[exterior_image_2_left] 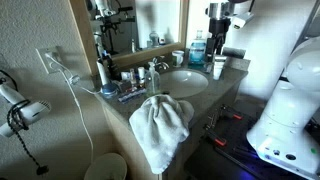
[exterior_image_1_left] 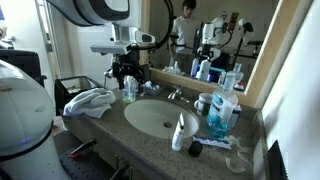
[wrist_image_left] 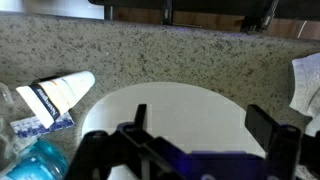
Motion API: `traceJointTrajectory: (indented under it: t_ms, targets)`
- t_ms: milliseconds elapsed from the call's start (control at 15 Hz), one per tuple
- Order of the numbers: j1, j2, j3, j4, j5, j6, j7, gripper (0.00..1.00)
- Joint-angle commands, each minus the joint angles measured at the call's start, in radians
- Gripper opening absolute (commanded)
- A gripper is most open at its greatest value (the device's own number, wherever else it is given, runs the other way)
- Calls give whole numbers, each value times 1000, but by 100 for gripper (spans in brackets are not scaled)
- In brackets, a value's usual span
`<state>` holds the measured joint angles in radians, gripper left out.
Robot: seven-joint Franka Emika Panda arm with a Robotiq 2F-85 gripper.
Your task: Use the towel to wipe the mirror
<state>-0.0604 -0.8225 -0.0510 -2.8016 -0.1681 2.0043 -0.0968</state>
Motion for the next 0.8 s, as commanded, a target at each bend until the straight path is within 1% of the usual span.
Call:
traceJointTrajectory:
  t_ms: [0, 467, 733]
  targets:
    - [2, 1, -1, 1, -1, -3, 1, 100]
    - [2, 4, -1, 1, -1, -3, 1, 100]
    - [42, 51, 9, 3, 9, 35, -13, 100]
